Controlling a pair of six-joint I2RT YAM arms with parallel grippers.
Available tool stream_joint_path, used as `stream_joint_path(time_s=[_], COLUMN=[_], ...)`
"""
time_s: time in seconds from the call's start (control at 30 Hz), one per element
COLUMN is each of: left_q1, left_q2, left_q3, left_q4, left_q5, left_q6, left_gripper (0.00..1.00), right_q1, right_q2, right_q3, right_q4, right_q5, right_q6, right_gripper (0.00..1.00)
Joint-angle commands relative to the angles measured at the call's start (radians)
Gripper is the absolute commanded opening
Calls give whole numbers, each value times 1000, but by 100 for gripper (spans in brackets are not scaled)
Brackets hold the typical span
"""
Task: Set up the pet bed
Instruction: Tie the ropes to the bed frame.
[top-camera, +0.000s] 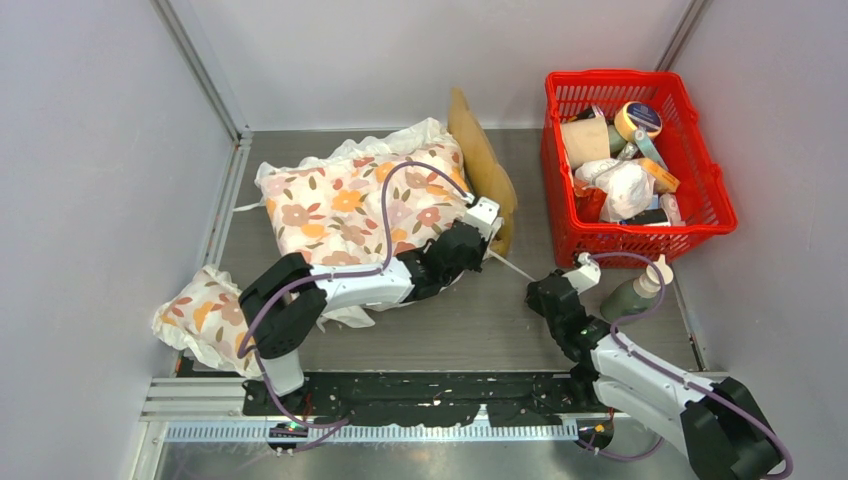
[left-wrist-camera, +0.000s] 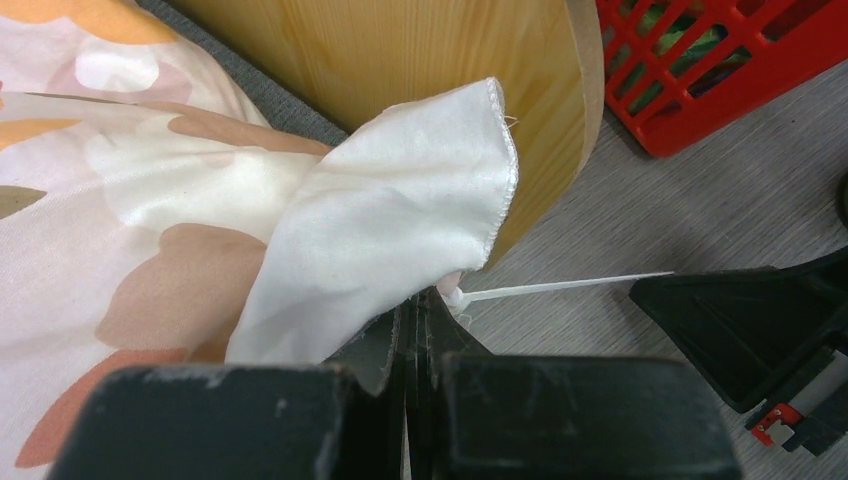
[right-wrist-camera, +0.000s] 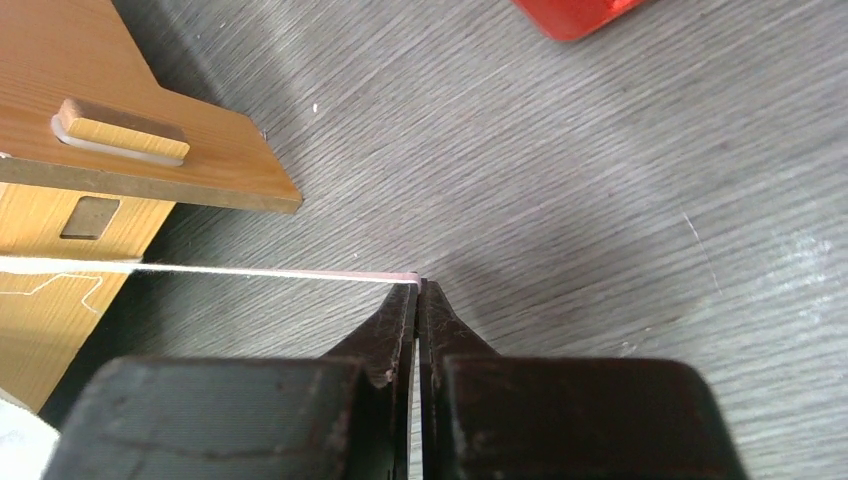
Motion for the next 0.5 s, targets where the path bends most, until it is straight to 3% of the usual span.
stream_joint_path(time_s=[0.0, 0.2, 0.47], left_q1=[29, 33, 30], left_q2=[-7, -29, -69], left_q3=[38, 22, -31], left_q4=[29, 37, 68], left_q5=[-107, -114, -55], left_q6=[6, -1, -52], left_gripper=[0, 0, 0], right_q1=[24, 85, 127], right_q2=[-30, -107, -37], right_q3=[-4, -8, 15], right_q4=[-79, -177, -167], right_q5=[138, 261, 294], right_q6=[84, 157, 158], right_gripper=[5, 5, 5])
